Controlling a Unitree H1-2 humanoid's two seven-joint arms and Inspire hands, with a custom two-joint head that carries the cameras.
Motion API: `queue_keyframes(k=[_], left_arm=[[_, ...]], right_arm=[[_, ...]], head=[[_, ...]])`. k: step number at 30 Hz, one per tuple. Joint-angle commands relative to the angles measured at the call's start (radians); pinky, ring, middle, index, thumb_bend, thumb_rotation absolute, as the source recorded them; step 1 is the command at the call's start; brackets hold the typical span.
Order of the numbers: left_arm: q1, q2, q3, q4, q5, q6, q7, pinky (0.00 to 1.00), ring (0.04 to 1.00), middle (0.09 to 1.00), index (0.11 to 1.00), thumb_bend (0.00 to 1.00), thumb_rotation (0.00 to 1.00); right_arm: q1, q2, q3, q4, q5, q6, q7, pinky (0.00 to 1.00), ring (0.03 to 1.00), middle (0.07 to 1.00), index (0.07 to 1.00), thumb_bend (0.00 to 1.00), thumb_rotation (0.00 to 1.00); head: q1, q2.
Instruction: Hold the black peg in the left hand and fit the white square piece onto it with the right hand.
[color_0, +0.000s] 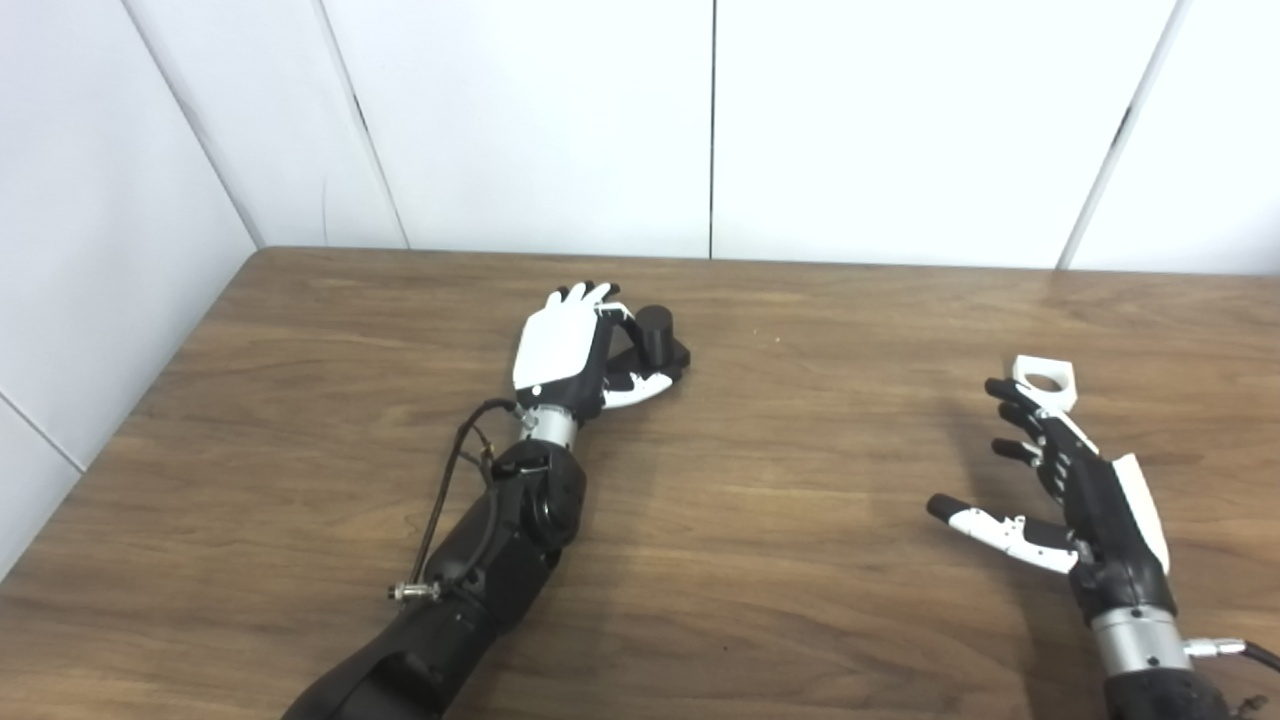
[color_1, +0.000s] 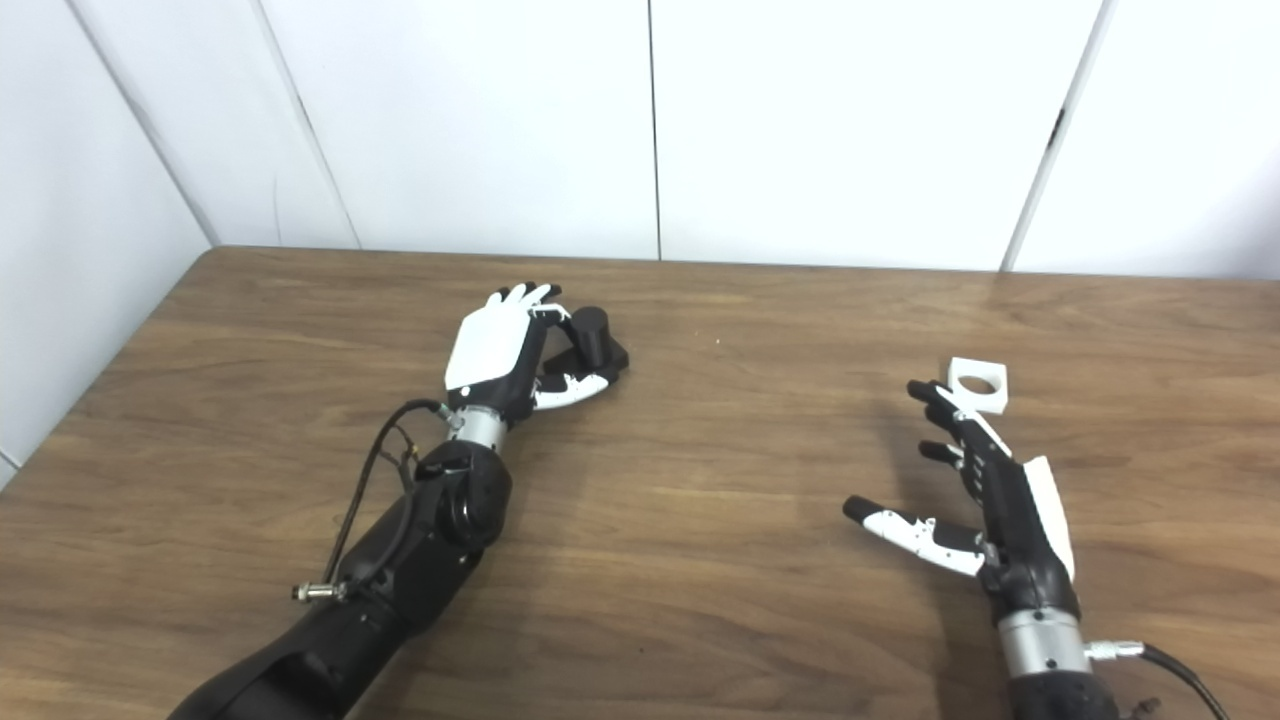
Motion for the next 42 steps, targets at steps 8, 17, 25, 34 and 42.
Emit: queue_keyframes(k=[8, 17, 25, 34, 42], left_arm=[[0.007, 0.034, -0.023, -0.048, 0.034, 0.054, 0.002, 1.00, 0.947, 0.880, 0.513, 0.71, 0.49], [0.037, 0.054, -0.022, -0.108, -0.029, -0.015, -0.082, 1.00, 0.947, 0.887, 0.514, 0.72, 0.43], [0.066, 0.077, -0.028, -0.162, -0.092, -0.092, -0.176, 0.97, 0.962, 0.904, 0.558, 0.76, 0.37], [0.094, 0.089, -0.030, -0.206, -0.111, -0.141, -0.221, 0.96, 0.965, 0.912, 0.571, 0.77, 0.34], [0.109, 0.085, -0.037, -0.240, -0.106, -0.137, -0.250, 0.99, 0.976, 0.920, 0.576, 0.77, 0.37]], right_arm=[[-0.031, -0.008, -0.006, -0.045, 0.006, -0.012, 0.002, 0.79, 0.896, 0.917, 0.821, 0.72, 0.15], [-0.029, -0.008, -0.004, -0.051, -0.008, -0.008, -0.002, 0.79, 0.890, 0.913, 0.819, 0.72, 0.15], [-0.029, -0.010, -0.007, -0.048, -0.014, -0.012, -0.007, 0.81, 0.894, 0.911, 0.815, 0.73, 0.17], [-0.029, -0.011, -0.009, -0.048, -0.014, -0.012, -0.006, 0.80, 0.891, 0.911, 0.819, 0.73, 0.17], [-0.029, -0.010, -0.012, -0.046, -0.021, -0.024, -0.011, 0.80, 0.885, 0.907, 0.816, 0.73, 0.17]], head=[[0.005, 0.004], [-0.001, 0.003], [-0.003, 0.002], [-0.005, 0.003], [-0.014, 0.005]])
